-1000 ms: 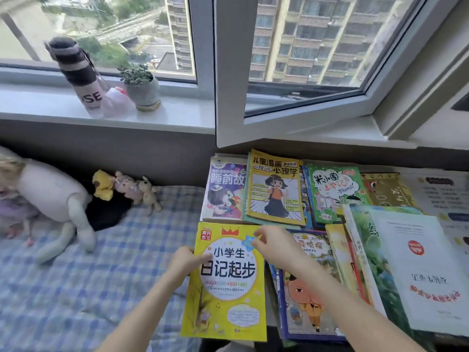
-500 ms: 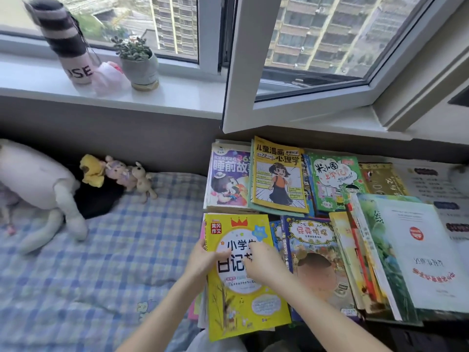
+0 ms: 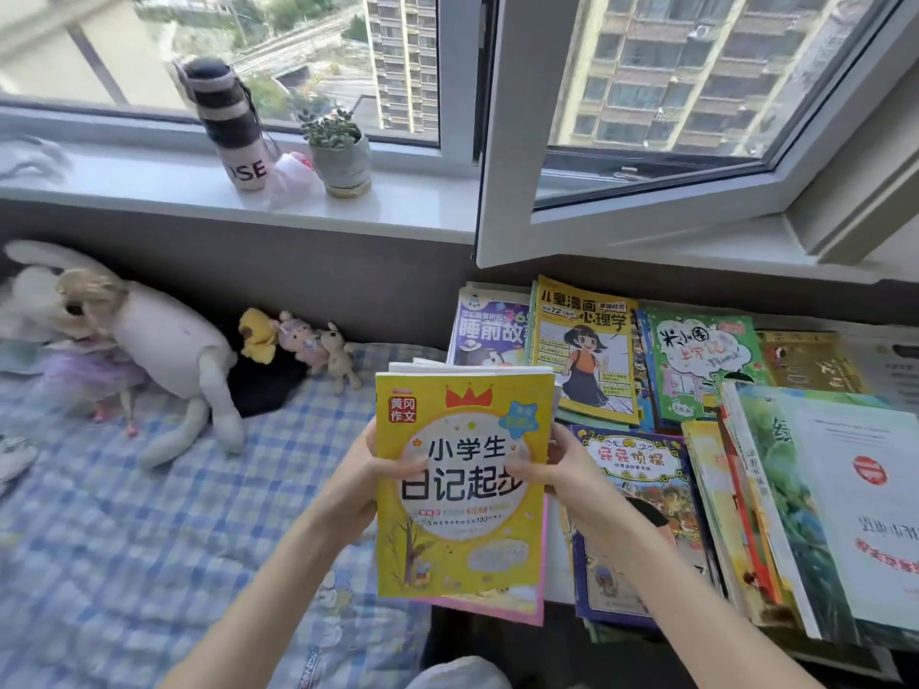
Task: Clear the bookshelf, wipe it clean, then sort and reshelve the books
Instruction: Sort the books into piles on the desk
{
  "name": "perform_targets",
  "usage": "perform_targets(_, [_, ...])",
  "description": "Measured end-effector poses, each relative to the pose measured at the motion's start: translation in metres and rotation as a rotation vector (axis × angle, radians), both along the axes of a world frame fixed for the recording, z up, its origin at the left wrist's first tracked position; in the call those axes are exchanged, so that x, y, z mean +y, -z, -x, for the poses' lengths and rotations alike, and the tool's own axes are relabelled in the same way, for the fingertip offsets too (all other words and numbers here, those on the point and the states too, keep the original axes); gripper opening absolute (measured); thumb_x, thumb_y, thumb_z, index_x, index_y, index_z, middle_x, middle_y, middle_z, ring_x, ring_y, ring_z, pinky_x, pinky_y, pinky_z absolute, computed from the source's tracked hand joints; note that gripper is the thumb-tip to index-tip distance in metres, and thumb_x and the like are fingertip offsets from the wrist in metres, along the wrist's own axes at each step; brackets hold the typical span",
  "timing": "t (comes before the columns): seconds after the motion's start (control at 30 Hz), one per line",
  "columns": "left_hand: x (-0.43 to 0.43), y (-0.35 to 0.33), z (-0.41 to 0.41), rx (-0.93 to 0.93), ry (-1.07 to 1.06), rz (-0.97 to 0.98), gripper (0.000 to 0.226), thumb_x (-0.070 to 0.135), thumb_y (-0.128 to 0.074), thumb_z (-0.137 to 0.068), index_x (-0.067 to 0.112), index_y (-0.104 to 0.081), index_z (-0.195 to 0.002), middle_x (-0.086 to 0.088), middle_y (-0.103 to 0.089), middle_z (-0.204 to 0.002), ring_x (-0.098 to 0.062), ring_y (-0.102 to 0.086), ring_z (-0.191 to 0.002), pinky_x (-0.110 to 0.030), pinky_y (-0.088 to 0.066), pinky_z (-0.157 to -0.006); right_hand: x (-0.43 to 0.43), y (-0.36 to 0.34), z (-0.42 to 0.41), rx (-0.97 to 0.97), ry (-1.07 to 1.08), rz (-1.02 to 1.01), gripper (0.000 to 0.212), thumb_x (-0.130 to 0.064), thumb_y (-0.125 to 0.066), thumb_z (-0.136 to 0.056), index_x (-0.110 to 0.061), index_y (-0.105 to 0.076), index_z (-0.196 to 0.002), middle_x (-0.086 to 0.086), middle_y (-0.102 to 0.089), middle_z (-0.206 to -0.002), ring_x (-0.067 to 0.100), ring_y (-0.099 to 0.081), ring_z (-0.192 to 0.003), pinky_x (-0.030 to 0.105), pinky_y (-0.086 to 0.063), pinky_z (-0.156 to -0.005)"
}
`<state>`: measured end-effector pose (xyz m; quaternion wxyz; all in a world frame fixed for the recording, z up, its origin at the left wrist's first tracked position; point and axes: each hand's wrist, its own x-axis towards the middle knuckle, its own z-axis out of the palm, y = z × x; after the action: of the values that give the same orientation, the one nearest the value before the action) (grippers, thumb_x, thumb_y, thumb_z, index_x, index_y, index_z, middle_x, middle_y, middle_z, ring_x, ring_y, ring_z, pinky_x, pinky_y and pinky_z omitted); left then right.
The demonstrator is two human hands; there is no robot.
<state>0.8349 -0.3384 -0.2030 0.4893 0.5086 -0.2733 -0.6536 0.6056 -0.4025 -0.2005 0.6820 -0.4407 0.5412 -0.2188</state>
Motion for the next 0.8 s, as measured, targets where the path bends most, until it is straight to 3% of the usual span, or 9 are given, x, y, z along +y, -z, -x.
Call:
perform_targets(0.13, [-0.007, -0.002, -0.001, -0.112, -0.08, 0.096, 0.071, 0.006, -0.081, -0.045, -0.001, -0.059, -0.112, -0.011, -0.073, -0.097, -0.024, -0.07, -0.089, -0.031, -0.056, -0.069, 0.0, -0.007, 0.0, 0.004, 0.044, 0.232, 0.049, 0.004, -0.078, -0.072, -0.018, -0.055, -0.109, 0.001, -0.068, -0.101, 0.015, -0.066, -0.095, 0.029, -0.055, -0.079])
perform_targets(0.23, [-0.006, 0.007, 0.0, -0.205, -0.061, 0.088, 0.066, -0.001, -0.079, -0.054, -0.002, -0.055, -0.115, -0.012, -0.071, -0.101, -0.026, -0.067, -0.096, -0.034, -0.058, -0.071, 0.005, 0.0, 0.005, 0.043, 0.012, 0.284, 0.049, 0.005, -0.076, -0.075, -0.025, -0.054, -0.106, -0.002, -0.067, -0.105, 0.008, -0.065, -0.095, 0.029, -0.056, -0.082])
perform_targets(0.33, [-0.006, 0.009, 0.009, -0.282, 0.004, 0.086, 0.059, -0.005, -0.077, -0.067, 0.012, -0.054, -0.118, -0.003, -0.07, -0.105, -0.021, -0.065, -0.101, -0.029, -0.057, -0.072, 0.009, 0.005, 0.008, 0.087, -0.049, 0.322, 0.053, 0.005, -0.073, -0.078, -0.02, -0.054, -0.121, -0.015, -0.068, -0.103, -0.002, -0.064, -0.096, 0.019, -0.055, -0.076])
perform_targets(0.43, [-0.01, -0.002, 0.016, -0.276, 0.043, 0.096, 0.082, -0.012, -0.075, -0.071, 0.038, -0.042, -0.127, 0.002, -0.064, -0.114, -0.015, -0.063, -0.105, -0.025, -0.055, -0.071, 0.006, 0.003, 0.012, 0.037, -0.042, 0.245, 0.063, 0.007, -0.072, -0.078, -0.014, -0.049, -0.133, -0.015, -0.072, -0.093, 0.002, -0.067, -0.094, 0.012, -0.052, -0.067])
perform_targets(0.5, [-0.014, -0.01, 0.014, -0.237, 0.073, 0.146, 0.093, -0.001, -0.082, -0.063, 0.045, -0.035, -0.128, 0.004, -0.062, -0.119, -0.014, -0.063, -0.106, -0.027, -0.055, -0.073, 0.0, -0.005, 0.018, -0.019, -0.027, 0.208, 0.069, 0.007, -0.073, -0.076, -0.019, -0.046, -0.134, -0.011, -0.074, -0.095, 0.007, -0.068, -0.094, 0.016, -0.053, -0.068])
perform_targets(0.6, [-0.016, -0.019, 0.011, -0.161, 0.112, 0.191, 0.092, 0.018, -0.084, -0.056, 0.041, -0.035, -0.131, 0.018, -0.064, -0.116, -0.014, -0.065, -0.106, -0.03, -0.056, -0.077, -0.007, -0.014, 0.025, -0.046, -0.07, 0.227, 0.071, 0.009, -0.073, -0.075, -0.038, -0.049, -0.123, -0.013, -0.073, -0.1, 0.008, -0.068, -0.096, 0.019, -0.054, -0.073])
perform_targets(0.63, [-0.017, -0.018, 0.011, -0.164, 0.117, 0.193, 0.092, 0.019, -0.084, -0.056, 0.04, -0.035, -0.132, 0.02, -0.063, -0.117, -0.014, -0.065, -0.107, -0.03, -0.056, -0.078, -0.007, -0.013, 0.025, -0.021, -0.093, 0.224, 0.07, 0.009, -0.073, -0.075, -0.036, -0.049, -0.124, -0.014, -0.072, -0.099, 0.005, -0.068, -0.094, 0.018, -0.054, -0.072])
perform_targets(0.73, [-0.017, -0.001, 0.016, -0.258, 0.079, 0.149, 0.09, 0.025, -0.088, -0.056, 0.025, -0.041, -0.132, 0.003, -0.063, -0.121, -0.017, -0.063, -0.109, -0.027, -0.055, -0.076, -0.004, -0.002, 0.016, 0.067, -0.124, 0.22, 0.055, 0.008, -0.07, -0.079, -0.015, -0.055, -0.126, -0.022, -0.072, -0.094, -0.004, -0.066, -0.09, 0.014, -0.053, -0.073])
perform_targets(0.8, [-0.018, 0.006, 0.018, -0.312, 0.037, 0.094, 0.088, 0.033, -0.091, -0.054, 0.005, -0.049, -0.127, -0.01, -0.065, -0.117, -0.021, -0.065, -0.105, -0.024, -0.054, -0.072, -0.001, 0.002, 0.007, 0.067, -0.098, 0.235, 0.048, 0.009, -0.069, -0.079, -0.018, -0.059, -0.118, -0.021, -0.072, -0.095, -0.003, -0.067, -0.091, 0.017, -0.055, -0.077])
